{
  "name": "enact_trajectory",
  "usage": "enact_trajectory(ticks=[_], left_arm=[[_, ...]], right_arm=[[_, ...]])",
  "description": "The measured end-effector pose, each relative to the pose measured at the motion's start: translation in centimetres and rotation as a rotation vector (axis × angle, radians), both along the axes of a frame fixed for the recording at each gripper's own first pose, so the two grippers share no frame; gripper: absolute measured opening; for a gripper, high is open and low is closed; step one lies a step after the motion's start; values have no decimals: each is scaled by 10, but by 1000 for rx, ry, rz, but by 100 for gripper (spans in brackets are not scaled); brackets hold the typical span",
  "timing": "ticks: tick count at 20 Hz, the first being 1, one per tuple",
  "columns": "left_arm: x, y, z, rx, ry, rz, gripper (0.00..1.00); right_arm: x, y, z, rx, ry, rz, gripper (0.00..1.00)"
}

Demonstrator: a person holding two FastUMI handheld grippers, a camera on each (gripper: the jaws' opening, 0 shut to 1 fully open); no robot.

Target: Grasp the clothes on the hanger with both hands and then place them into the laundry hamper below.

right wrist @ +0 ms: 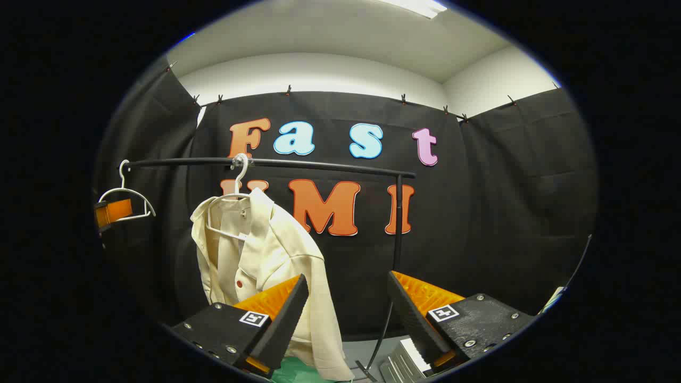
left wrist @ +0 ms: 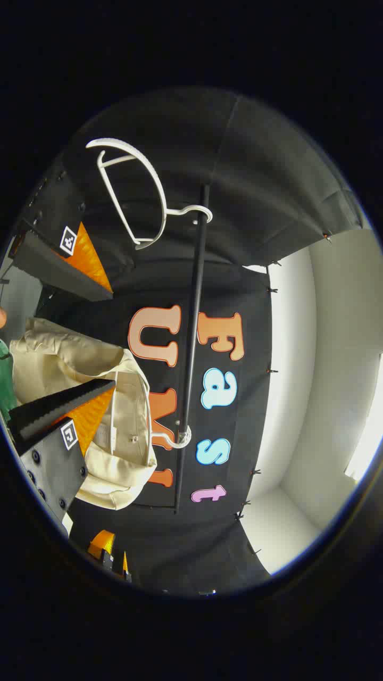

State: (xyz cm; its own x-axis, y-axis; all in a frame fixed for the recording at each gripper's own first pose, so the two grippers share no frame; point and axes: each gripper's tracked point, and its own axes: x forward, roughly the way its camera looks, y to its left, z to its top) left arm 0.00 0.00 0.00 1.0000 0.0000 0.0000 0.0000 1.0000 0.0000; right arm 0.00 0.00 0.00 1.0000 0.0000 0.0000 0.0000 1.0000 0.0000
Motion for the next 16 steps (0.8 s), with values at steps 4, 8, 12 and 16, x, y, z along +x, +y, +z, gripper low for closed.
enact_trajectory(ticks=[4, 8, 12, 16], left_arm=[[10, 11, -3, 22, 6, -14, 96], [13, 32, -15, 21, 29, -14, 92], [7, 64, -29, 20, 47, 26, 96], [5, 77, -31, 34, 45, 16, 96]], right_arm=[[2, 20, -2, 2, 3, -19, 93], [0, 45, -7, 15, 1, -32, 93], [-2, 72, -15, 11, 12, -26, 93], [-5, 95, -19, 30, 34, -20, 93]])
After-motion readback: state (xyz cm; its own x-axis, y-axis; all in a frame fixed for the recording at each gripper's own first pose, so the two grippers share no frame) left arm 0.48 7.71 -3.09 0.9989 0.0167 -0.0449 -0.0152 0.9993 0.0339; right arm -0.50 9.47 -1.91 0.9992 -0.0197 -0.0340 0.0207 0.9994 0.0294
